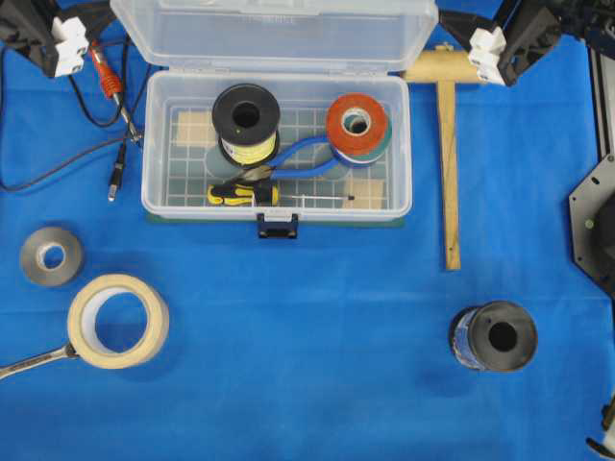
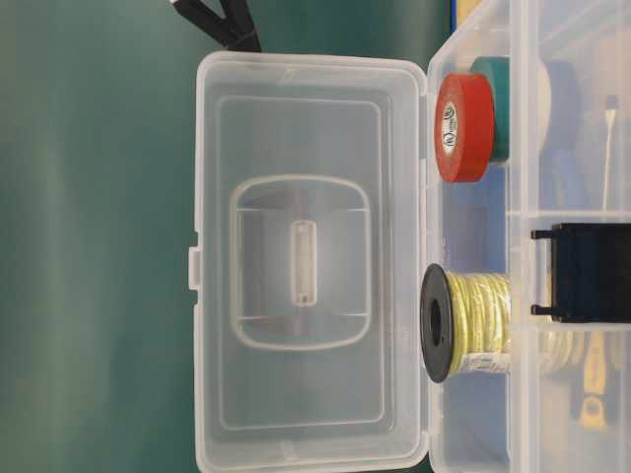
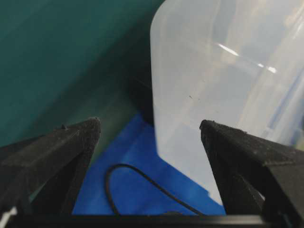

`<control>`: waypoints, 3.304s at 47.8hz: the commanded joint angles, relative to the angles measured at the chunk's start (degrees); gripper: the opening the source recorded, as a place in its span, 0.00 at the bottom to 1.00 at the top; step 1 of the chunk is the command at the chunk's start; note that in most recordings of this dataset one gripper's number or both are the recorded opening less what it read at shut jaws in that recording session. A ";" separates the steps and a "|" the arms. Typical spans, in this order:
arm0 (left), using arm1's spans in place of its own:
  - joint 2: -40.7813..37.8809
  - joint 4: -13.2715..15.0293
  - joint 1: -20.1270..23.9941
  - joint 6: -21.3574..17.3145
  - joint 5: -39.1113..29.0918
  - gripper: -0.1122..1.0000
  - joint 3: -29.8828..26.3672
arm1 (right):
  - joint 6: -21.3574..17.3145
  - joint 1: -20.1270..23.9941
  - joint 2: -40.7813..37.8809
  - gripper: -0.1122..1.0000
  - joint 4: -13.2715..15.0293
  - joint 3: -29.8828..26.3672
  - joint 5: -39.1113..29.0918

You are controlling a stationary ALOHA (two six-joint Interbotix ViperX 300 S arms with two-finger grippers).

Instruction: Open the tool box with both arms.

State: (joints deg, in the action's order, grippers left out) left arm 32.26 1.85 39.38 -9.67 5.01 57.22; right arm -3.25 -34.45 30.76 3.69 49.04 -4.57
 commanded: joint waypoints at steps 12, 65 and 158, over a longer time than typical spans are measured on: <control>-4.75 0.26 2.46 -2.55 2.11 0.93 -5.71 | -0.26 -3.43 -3.25 0.88 -0.18 -3.69 1.05; 0.97 0.35 9.58 -2.37 0.26 0.93 1.67 | -0.62 -10.28 2.29 0.88 -0.26 0.88 -5.45; 34.72 0.70 -38.41 5.10 -7.03 0.92 21.18 | -5.89 35.16 23.03 0.88 -2.72 23.99 4.83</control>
State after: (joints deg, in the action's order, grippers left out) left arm 66.62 2.46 1.23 -4.75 -3.69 78.13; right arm -8.79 0.62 53.53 1.05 71.98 -3.08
